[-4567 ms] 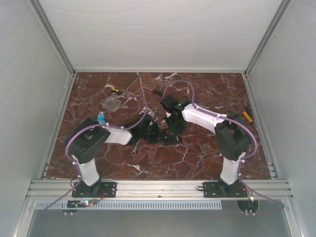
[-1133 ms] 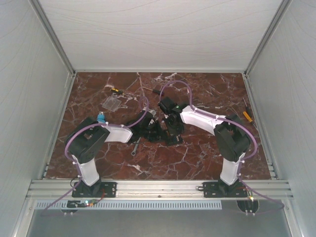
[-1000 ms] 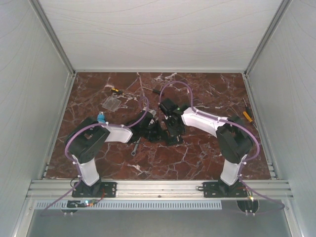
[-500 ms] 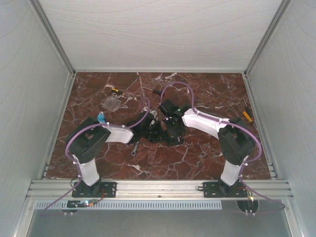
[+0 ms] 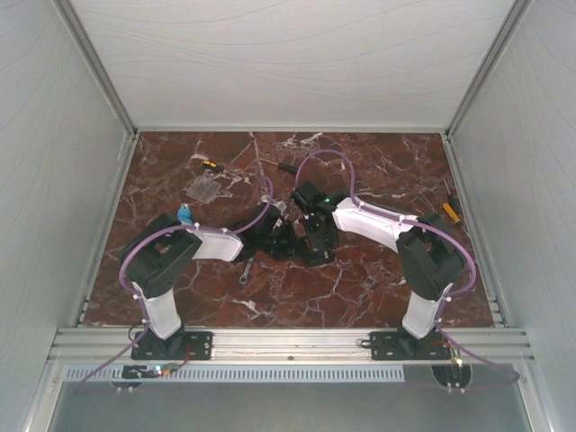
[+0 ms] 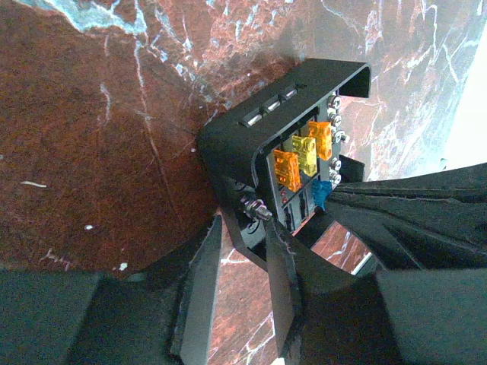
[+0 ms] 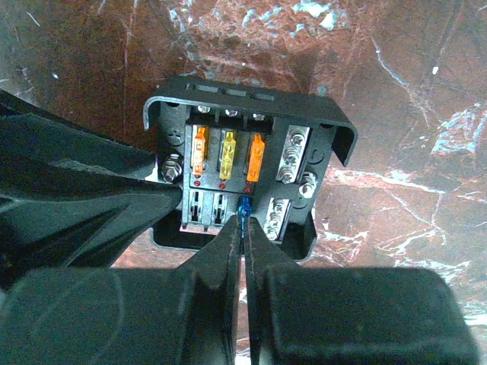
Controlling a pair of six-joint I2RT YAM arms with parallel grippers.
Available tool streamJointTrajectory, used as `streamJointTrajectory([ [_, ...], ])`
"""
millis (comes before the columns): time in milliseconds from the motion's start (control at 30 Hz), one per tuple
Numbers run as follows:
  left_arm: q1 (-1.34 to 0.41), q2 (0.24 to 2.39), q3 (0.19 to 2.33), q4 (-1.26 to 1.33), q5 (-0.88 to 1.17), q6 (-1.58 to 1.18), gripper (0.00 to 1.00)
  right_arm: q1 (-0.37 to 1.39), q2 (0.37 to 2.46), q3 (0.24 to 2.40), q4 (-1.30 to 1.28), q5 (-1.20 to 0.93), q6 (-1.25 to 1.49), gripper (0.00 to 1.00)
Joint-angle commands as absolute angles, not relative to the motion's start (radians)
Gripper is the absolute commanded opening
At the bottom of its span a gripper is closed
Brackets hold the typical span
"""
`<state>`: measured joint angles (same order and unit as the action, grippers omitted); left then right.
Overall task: Snap on the fuse box
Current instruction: Install the fuse at the fuse box base.
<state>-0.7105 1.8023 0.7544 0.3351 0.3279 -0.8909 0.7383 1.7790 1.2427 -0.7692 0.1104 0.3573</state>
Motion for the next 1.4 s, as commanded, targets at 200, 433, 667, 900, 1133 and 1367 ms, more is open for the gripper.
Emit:
streamJointTrajectory([
  [200, -0.718, 1.819, 0.764, 0.338, 0.314, -0.898, 0.31, 0.752, 1.918, 1.170, -0.879, 0.082, 0.310, 0.00],
  [433, -0.718, 1.822, 0.760, 0.342, 0.314, -0.906, 0.31, 0.773, 2.002, 1.142, -0.830, 0.028, 0.285, 0.00],
  [667, -0.718, 1.816, 0.740, 0.367, 0.319, -0.930, 0.29, 0.809, 2.071, 1.093, -0.789, -0.094, 0.281, 0.00],
  [900, -0.720, 1.789, 0.702, 0.399, 0.316, -0.957, 0.28, 0.811, 1.974, 1.051, -0.773, -0.033, 0.309, 0.00],
  [1133, -0.735, 1.783, 0.689, 0.427, 0.319, -0.983, 0.27, 0.794, 1.738, 1.144, -0.709, 0.122, 0.299, 0.08],
  [1367, -0.766, 1.769, 0.687, 0.440, 0.304, -0.999, 0.27, 0.755, 1.514, 1.126, -0.579, 0.139, 0.282, 0.25],
])
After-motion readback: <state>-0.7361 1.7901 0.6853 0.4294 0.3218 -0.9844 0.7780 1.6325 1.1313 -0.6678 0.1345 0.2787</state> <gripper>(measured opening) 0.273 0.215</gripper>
